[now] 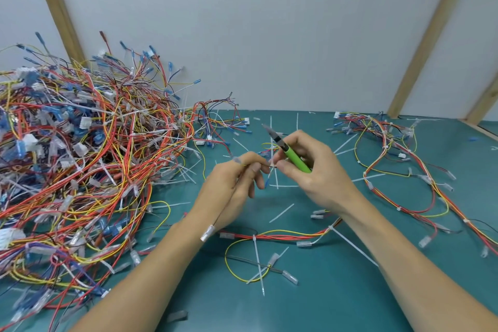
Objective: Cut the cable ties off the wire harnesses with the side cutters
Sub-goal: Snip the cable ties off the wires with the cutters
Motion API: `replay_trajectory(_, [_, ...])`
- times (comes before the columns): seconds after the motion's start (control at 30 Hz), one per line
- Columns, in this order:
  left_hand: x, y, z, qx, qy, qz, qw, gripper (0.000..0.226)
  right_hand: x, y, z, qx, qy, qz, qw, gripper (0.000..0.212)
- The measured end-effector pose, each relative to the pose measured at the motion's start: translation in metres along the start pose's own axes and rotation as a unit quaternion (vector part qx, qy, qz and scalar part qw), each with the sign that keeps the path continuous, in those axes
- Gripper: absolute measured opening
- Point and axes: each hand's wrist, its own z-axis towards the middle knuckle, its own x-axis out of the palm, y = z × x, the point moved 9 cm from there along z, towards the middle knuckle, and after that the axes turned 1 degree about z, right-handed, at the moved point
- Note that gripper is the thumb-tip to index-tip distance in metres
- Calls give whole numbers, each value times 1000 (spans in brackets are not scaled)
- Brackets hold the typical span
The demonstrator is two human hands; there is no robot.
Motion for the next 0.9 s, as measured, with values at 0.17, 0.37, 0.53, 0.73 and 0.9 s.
replay_trajectory(0.17, [-12, 8, 3, -48, -36, -110, 992, 26, -1, -10, 1, 34, -31, 0, 999, 18])
replay_trajectory(0.37, [-20, 30, 1, -129, -74, -185, 971, 33, 11, -16, 0, 50, -76, -5, 996, 21])
replay_trajectory(0.53, [6, 47, -11, -350, 9, -354, 868, 75, 6, -11, -3, 23, -115, -41, 992, 22])
replay_trajectory(0.73, [-51, -18, 3, 16, -159, 65, 985, 18, 14, -5, -3, -8, -78, -86, 993, 24])
replay_trajectory(0.9, [-23, 3, 7, 7, -4, 293, 956, 21, 24, -5, -4, -19, -43, -126, 991, 29])
